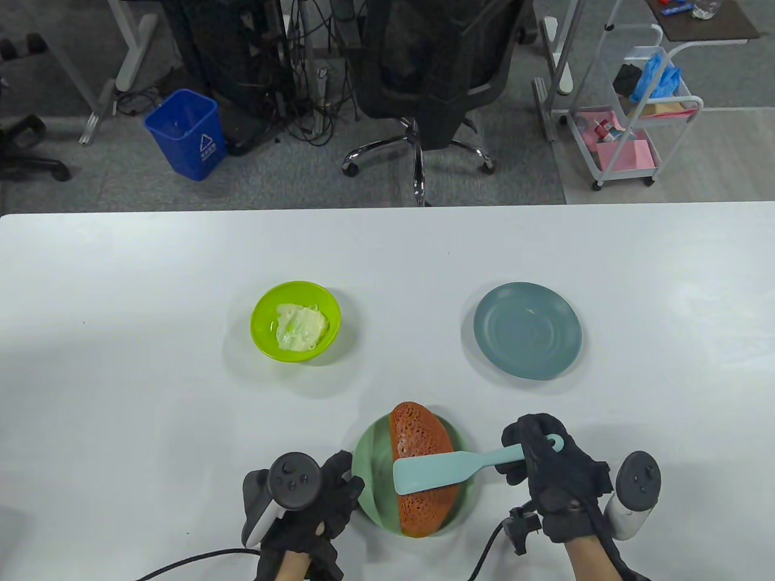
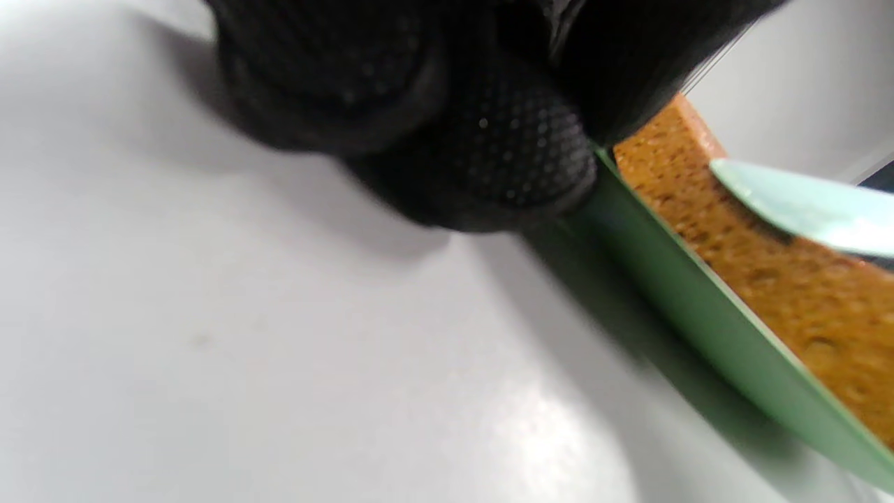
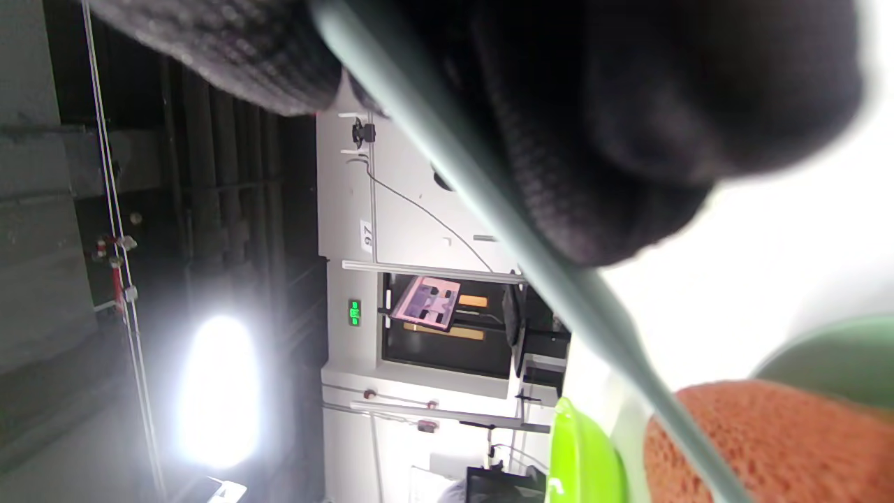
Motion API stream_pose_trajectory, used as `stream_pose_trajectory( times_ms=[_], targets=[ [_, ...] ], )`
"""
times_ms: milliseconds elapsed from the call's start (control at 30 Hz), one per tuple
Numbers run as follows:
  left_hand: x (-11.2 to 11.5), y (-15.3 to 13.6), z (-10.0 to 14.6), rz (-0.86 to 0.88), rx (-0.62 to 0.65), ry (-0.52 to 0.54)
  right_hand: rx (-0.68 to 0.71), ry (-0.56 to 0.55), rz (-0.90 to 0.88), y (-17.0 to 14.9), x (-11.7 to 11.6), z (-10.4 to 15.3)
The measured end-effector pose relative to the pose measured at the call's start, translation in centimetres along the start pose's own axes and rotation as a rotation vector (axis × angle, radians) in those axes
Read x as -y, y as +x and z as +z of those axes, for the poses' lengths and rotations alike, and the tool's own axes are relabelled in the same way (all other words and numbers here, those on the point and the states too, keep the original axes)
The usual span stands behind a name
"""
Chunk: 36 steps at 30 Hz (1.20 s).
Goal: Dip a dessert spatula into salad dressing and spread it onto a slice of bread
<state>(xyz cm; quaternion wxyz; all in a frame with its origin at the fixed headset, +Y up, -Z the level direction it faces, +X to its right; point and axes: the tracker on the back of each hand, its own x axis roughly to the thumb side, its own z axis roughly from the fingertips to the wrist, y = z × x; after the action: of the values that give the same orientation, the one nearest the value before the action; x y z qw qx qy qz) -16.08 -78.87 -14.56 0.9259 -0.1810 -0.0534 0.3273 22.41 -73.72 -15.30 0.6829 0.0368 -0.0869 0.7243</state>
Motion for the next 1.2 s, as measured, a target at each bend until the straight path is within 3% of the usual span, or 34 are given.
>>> stream_pose_trajectory(
  times_ms=[500, 900, 1200],
  targets=[
    [0.0, 0.0, 0.0, 0.0, 0.0, 0.0, 0.069, -0.124, 0.128, 1.8, 2.5, 0.2],
    [0.0, 0.0, 0.0, -0.001, 0.0, 0.0, 0.052, -0.193, 0.052, 1.8, 5.1, 0.2],
    [0.0, 0.0, 0.0, 0.0, -0.001, -0.001, 0.028, -0.215, -0.039, 0.9, 5.1, 0.0]
  ],
)
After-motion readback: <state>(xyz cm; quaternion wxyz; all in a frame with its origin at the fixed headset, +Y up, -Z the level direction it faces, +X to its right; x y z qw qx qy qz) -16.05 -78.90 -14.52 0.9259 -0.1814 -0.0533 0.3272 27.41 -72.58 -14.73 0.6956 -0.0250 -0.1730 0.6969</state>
